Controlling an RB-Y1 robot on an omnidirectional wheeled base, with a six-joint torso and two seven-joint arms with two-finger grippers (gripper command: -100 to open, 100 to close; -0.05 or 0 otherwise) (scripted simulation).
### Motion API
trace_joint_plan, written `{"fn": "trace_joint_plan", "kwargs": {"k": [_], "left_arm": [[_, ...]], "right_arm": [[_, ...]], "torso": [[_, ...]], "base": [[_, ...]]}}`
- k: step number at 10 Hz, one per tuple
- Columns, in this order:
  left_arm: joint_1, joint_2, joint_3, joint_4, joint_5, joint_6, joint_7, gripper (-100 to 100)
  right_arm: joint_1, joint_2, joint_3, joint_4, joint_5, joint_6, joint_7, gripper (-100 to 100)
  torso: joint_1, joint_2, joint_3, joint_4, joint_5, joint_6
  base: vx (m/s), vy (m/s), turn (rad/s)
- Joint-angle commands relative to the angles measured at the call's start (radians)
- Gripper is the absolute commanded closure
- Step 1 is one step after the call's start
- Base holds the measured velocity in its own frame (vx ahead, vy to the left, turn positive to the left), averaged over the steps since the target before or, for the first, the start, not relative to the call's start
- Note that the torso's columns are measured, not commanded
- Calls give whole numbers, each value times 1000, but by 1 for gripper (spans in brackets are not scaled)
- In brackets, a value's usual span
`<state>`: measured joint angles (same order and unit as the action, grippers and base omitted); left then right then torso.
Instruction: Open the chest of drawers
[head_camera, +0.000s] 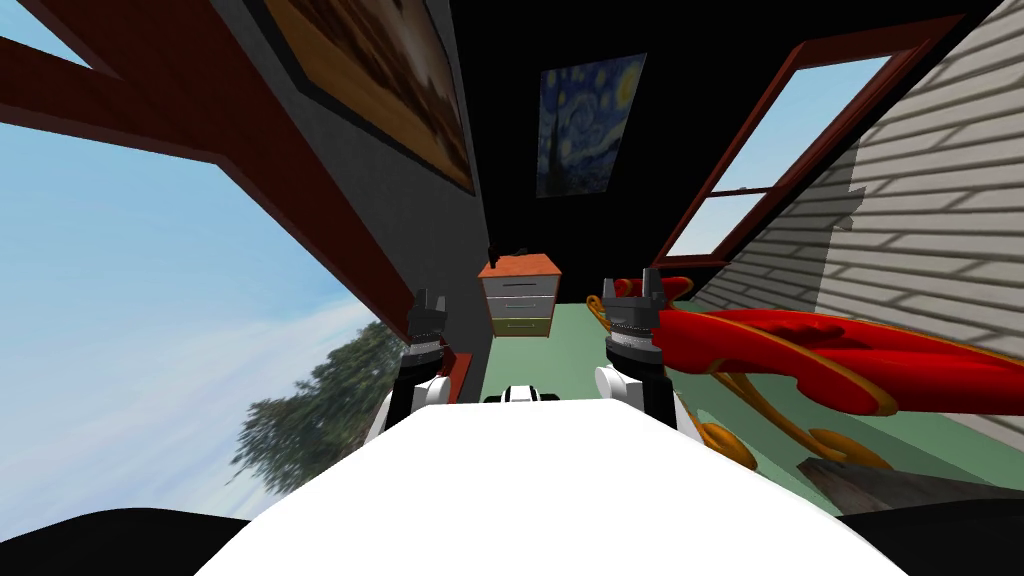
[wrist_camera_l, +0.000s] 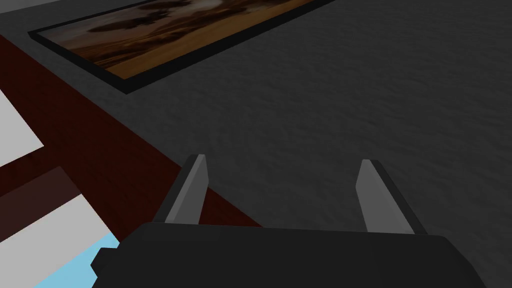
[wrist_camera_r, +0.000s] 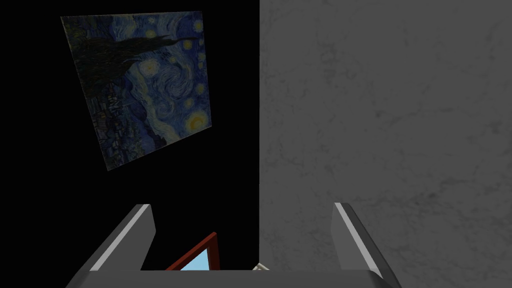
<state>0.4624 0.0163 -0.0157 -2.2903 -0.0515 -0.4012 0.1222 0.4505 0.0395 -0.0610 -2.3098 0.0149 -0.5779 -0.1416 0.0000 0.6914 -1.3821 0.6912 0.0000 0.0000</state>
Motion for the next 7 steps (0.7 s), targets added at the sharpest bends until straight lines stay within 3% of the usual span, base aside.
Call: {"fn": "trace_joint_plan", "kwargs": {"k": [1, 3, 7], "left_arm": [[-1, 48, 1, 22, -1, -18, -1, -100], [-2, 93, 3, 72, -4, -59, -4, -100], [-4, 130, 7, 167, -9, -136, -9, -100]], "right_arm": [[0, 0, 0, 0, 0, 0, 0, 0], [0, 0, 0, 0, 0, 0, 0, 0], [0, 0, 0, 0, 0, 0, 0, 0]], "torso": [[0, 33, -69, 33, 0, 0], [0, 44, -94, 45, 0, 0], [0, 47, -94, 47, 0, 0]], "base": [[43, -5, -9], [81, -20, -20], [137, -27, -20]]}}
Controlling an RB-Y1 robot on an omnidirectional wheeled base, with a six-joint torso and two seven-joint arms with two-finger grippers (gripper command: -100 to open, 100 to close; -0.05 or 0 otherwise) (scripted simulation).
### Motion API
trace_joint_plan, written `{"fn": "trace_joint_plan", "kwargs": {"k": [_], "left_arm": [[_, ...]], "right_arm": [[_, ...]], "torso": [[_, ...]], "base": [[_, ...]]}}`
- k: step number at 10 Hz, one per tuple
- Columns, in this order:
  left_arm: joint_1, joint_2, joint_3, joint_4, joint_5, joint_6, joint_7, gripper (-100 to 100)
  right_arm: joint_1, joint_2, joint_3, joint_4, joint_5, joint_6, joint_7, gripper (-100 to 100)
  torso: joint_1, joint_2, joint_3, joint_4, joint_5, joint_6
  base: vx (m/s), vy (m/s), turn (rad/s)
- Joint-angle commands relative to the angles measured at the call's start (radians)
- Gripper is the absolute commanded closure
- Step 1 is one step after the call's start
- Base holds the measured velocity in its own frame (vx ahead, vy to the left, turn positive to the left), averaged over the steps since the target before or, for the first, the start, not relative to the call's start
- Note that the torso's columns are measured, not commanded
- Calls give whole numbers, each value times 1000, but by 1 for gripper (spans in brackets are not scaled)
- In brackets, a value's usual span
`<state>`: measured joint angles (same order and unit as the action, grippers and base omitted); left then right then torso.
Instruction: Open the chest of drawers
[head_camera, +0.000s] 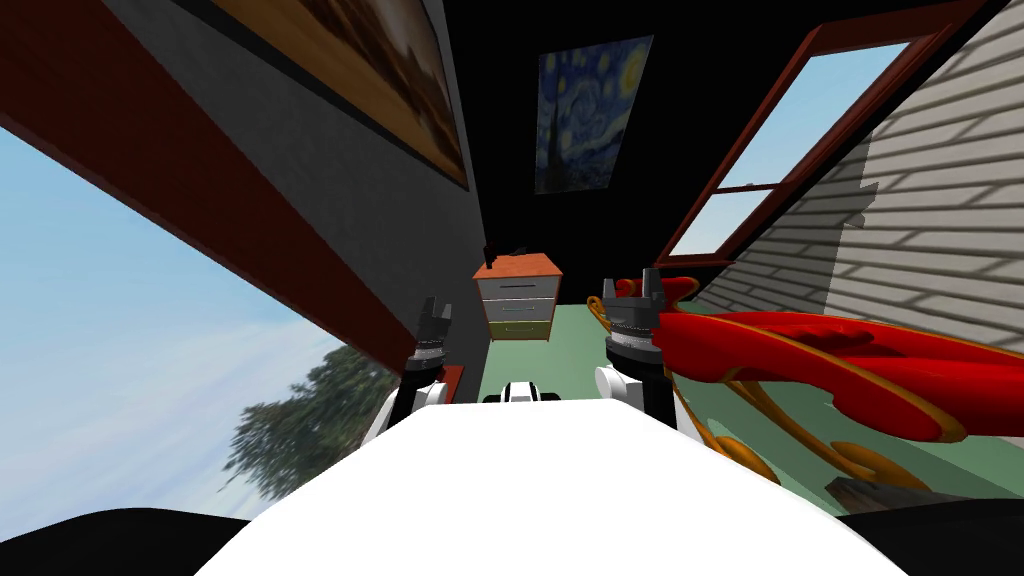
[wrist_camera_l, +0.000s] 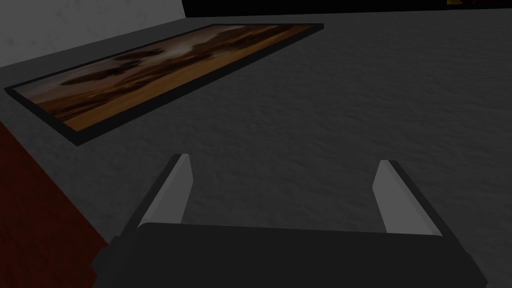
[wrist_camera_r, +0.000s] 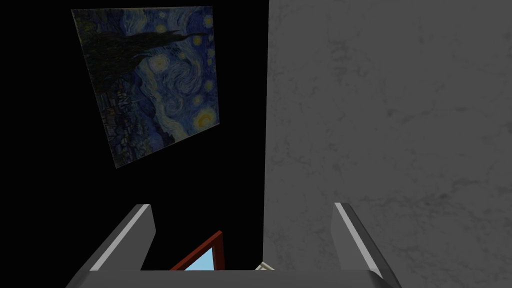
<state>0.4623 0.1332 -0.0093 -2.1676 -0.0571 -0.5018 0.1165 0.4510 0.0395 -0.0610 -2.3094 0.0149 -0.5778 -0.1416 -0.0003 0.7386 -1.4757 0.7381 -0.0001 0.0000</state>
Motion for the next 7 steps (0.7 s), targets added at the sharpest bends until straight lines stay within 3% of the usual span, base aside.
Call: {"fn": "trace_joint_plan", "kwargs": {"k": [1, 7], "left_arm": [[-4, 20, 2, 71, -4, -58, -4, -100], [-9, 53, 11, 247, -14, -211, -14, -100]], "right_arm": [[0, 0, 0, 0, 0, 0, 0, 0], [0, 0, 0, 0, 0, 0, 0, 0]], "torso": [[0, 1, 1, 0, 0, 0], [-1, -2, -1, -1, 0, 0]], "base": [[122, -30, -18], [152, -32, -25]]}}
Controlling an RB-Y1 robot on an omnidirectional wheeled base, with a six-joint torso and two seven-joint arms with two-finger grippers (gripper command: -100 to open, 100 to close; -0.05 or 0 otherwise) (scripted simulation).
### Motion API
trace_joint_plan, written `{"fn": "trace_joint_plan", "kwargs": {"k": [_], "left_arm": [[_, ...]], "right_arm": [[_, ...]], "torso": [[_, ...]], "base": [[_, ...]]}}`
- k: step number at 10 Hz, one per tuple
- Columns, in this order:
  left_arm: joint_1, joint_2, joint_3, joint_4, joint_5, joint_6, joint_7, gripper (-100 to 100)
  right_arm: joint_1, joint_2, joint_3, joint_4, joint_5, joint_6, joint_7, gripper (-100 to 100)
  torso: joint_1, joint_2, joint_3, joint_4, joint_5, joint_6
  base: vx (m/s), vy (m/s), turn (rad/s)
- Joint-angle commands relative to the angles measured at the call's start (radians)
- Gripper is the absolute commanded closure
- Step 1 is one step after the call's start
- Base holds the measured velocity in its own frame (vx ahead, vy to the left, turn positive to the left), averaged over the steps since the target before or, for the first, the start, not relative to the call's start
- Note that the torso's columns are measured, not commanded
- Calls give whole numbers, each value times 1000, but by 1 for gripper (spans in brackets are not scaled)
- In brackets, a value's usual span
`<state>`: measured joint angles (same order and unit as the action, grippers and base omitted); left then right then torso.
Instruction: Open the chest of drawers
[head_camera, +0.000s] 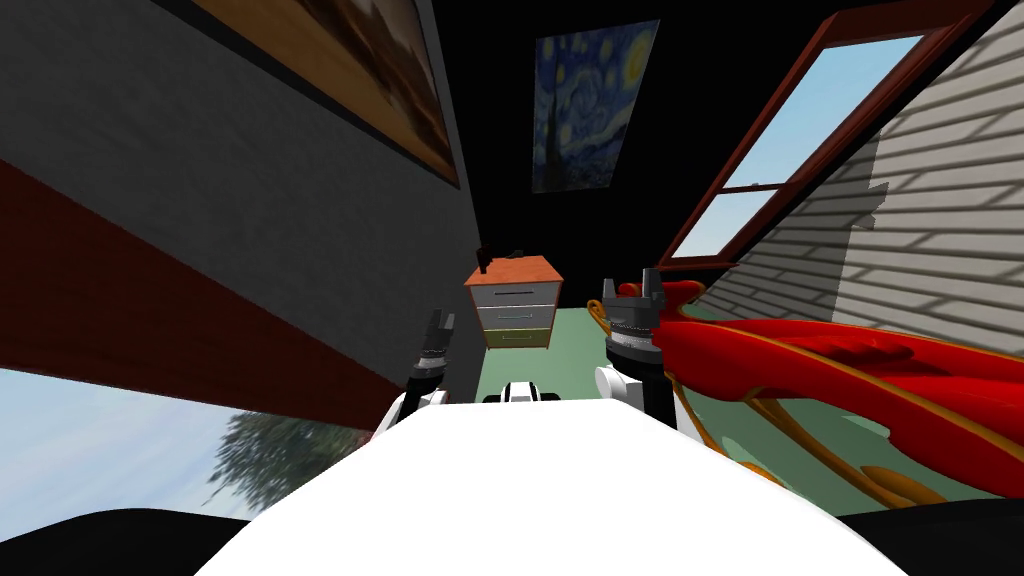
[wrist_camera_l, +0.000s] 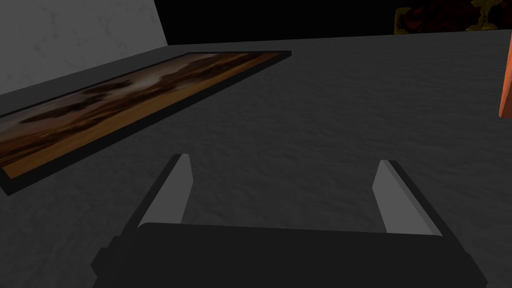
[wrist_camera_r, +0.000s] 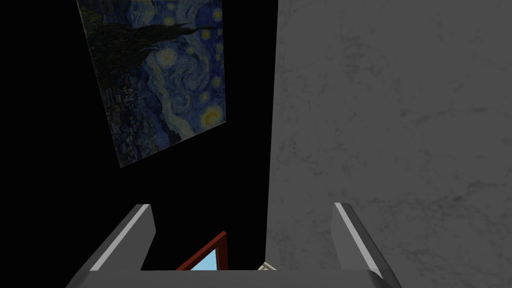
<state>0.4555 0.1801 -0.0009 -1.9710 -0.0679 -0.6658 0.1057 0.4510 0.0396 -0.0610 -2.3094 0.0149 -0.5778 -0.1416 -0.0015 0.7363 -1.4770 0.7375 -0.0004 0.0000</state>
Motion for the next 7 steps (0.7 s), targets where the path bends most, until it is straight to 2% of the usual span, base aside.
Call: {"fn": "trace_joint_plan", "kwargs": {"k": [1, 3, 4, 6, 7], "left_arm": [[-2, 6, 2, 61, -3, -47, -4, -100], [-4, 13, 5, 122, -7, -107, -7, -100], [-4, 13, 5, 134, -7, -107, -7, -100], [-6, 18, 9, 196, -11, -165, -11, -100], [-6, 18, 9, 211, -11, -169, -11, -100]], "right_arm": [[0, 0, 0, 0, 0, 0, 0, 0], [0, 0, 0, 0, 0, 0, 0, 0], [0, 0, 0, 0, 0, 0, 0, 0], [0, 0, 0, 0, 0, 0, 0, 0], [0, 0, 0, 0, 0, 0, 0, 0]], "torso": [[0, 1, 1, 0, 0, 0], [3, 5, 3, 1, 1, 0], [1, 2, 1, 1, 0, 0], [2, 2, 1, 1, 0, 0], [2, 0, 0, 0, 0, 0]], "base": [[112, -16, -8], [117, -23, -27], [109, -22, -7], [124, -12, -26], [127, -16, -11]]}}
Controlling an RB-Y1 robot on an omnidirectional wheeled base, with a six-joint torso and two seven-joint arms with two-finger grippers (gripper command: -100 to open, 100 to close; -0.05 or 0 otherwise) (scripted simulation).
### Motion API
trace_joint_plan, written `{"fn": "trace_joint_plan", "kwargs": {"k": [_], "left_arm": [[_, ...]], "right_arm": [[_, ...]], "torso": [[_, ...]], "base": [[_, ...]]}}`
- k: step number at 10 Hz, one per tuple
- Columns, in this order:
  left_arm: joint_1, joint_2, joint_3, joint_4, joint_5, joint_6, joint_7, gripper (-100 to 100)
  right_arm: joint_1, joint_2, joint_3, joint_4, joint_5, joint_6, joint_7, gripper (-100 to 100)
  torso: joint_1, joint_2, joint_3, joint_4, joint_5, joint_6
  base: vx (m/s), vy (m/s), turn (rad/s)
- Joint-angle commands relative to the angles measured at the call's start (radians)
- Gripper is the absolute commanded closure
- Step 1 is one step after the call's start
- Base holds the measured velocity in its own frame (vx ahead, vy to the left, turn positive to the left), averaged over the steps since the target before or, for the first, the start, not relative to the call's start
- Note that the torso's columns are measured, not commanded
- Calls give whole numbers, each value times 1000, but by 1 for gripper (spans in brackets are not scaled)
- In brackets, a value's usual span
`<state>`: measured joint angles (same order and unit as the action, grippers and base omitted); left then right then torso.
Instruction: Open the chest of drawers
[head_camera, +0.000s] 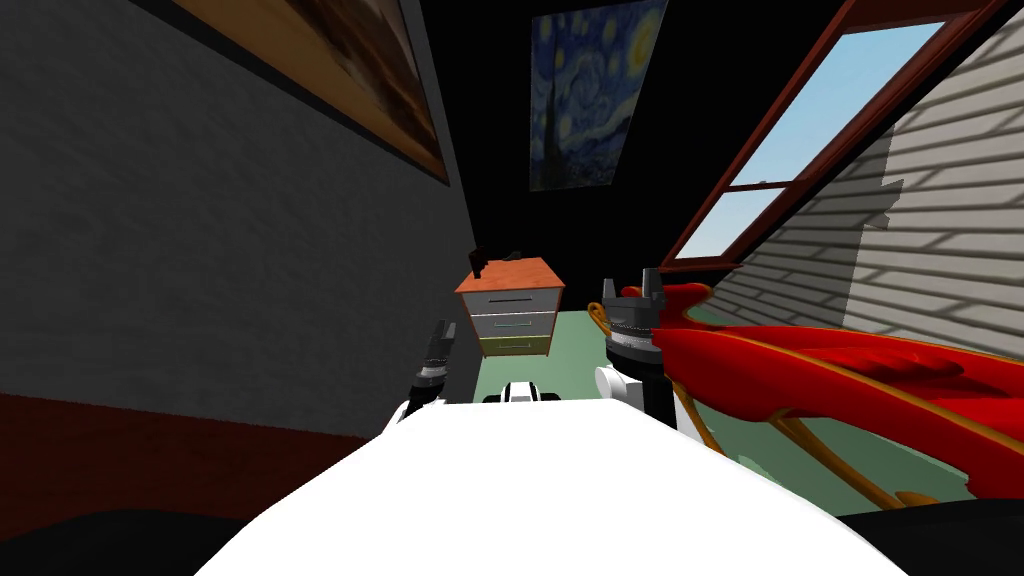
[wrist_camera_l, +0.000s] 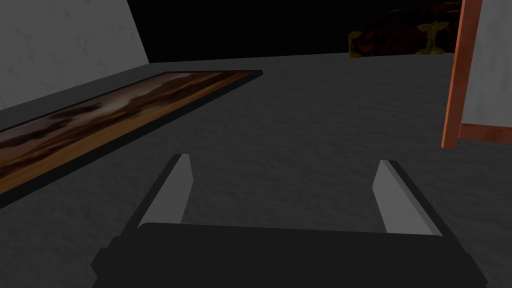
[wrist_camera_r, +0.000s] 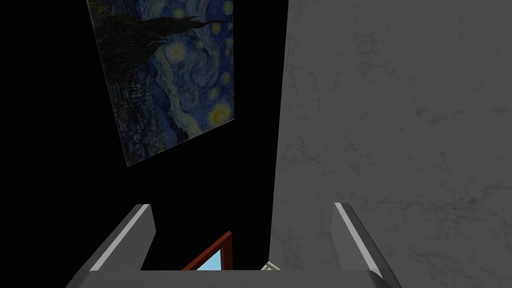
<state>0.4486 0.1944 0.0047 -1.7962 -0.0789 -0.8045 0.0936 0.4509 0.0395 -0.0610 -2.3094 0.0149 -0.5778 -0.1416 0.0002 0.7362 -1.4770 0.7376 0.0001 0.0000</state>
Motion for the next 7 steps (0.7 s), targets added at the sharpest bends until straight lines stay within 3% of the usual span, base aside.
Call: {"fn": "trace_joint_plan", "kwargs": {"k": [1, 7], "left_arm": [[0, 5, 5, 76, -2, -62, -1, -100], [-4, 5, 12, 235, -10, -190, -10, -100]], "right_arm": [[0, 0, 0, 0, 0, 0, 0, 0], [0, 0, 0, 0, 0, 0, 0, 0]], "torso": [[0, 1, 0, 0, 0, 0], [0, 2, 1, 0, 0, 0]], "base": [[130, -30, -21], [137, -23, -21]]}}
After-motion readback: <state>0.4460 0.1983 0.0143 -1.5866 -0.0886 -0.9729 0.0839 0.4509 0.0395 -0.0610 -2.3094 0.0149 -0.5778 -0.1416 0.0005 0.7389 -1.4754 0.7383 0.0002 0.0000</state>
